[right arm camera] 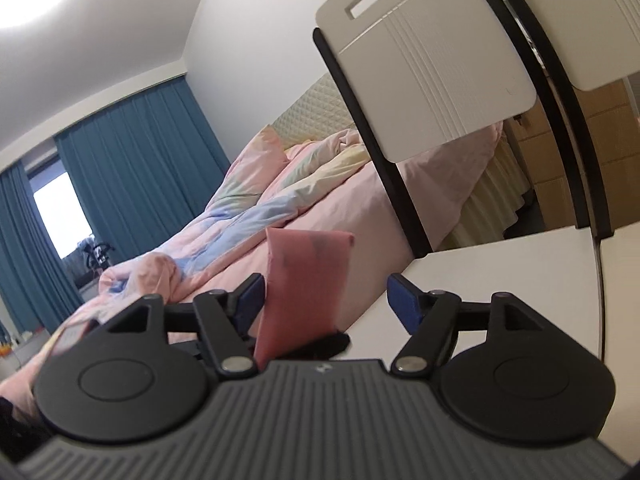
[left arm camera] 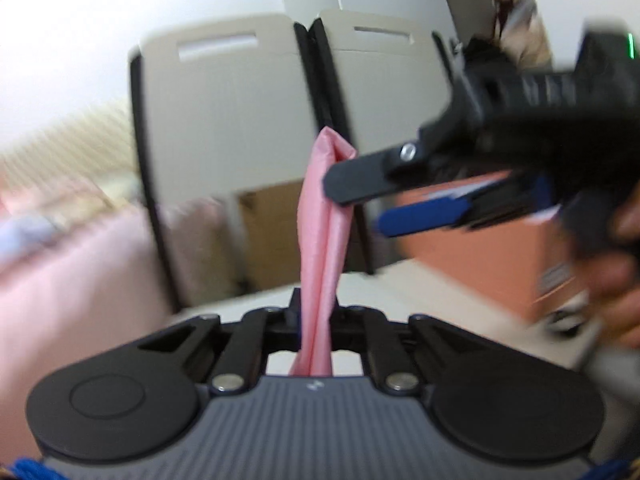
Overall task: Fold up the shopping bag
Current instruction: 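Open the right gripper and move it to the black hair tie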
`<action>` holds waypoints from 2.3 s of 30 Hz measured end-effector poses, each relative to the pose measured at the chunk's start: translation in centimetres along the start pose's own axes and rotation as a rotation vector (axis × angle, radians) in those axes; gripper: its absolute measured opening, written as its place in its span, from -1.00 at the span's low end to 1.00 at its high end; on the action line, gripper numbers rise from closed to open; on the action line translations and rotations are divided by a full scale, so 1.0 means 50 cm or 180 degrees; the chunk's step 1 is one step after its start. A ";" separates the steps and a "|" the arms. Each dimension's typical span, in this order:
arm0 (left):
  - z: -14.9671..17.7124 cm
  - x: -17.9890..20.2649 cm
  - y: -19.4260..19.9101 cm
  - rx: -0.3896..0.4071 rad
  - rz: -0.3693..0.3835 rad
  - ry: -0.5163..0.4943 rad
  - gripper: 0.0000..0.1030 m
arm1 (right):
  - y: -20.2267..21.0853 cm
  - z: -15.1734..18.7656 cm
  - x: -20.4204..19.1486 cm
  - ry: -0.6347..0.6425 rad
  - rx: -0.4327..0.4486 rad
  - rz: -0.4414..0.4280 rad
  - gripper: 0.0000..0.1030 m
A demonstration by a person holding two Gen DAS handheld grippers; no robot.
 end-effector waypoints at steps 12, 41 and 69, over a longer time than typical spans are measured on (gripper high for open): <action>-0.033 0.006 0.032 0.0049 0.0908 0.0499 -0.78 | -0.011 0.013 -0.002 -0.0233 -0.0106 -0.0586 0.32; 0.017 0.072 -0.001 0.0529 -0.1052 -0.1709 -0.72 | -0.014 -0.001 0.005 -0.0689 0.0064 -0.0267 -0.45; -0.015 0.046 0.020 -0.0079 0.0183 0.0220 -0.69 | 0.334 0.107 0.135 0.0533 -0.0452 0.1837 -0.08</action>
Point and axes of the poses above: each gripper's, at about its wrist camera, not at the fingertips, and y roughly against the way its jaws point, x to its right, z to its underside, the point moved 8 cm from there along -y, roughly the way its jaws point, and after that the axes turned 8 degrees about -z, right-handed, at the moved point
